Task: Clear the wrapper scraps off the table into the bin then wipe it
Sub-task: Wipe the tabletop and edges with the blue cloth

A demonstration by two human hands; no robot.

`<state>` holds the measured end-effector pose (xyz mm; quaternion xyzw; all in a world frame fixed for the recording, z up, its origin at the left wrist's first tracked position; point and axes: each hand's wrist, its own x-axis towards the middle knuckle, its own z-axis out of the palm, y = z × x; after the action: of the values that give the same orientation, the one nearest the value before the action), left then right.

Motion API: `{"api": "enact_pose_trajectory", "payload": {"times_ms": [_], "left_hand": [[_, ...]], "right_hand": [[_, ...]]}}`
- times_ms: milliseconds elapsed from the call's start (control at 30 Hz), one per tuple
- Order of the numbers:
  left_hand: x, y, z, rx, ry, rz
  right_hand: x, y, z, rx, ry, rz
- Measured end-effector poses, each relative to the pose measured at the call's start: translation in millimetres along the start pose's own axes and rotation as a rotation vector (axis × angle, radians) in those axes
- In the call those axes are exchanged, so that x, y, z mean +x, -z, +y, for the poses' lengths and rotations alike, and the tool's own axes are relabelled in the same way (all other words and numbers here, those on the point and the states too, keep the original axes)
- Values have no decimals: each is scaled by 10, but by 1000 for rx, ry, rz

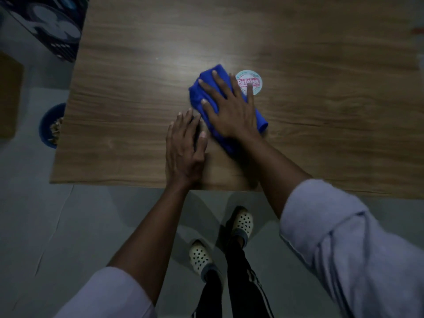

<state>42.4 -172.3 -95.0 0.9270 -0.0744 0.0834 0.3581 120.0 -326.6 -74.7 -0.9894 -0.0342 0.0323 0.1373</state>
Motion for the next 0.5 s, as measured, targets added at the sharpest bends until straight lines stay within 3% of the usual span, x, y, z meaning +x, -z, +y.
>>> {"api": "enact_pose_trajectory", "payload": {"times_ms": [133, 200, 333, 500], "left_hand": [[-11, 19, 29, -67, 30, 31], [-15, 50, 37, -119, 33, 75], [-69, 137, 87, -156, 49, 57], [112, -40, 208, 49, 64, -13]], "right_hand": [[70, -28, -84, -9, -132, 51], [-398, -124, -318, -28, -51, 87], [-1314, -217, -418, -71, 214, -16], [-991, -75, -17, -82, 176, -17]]}}
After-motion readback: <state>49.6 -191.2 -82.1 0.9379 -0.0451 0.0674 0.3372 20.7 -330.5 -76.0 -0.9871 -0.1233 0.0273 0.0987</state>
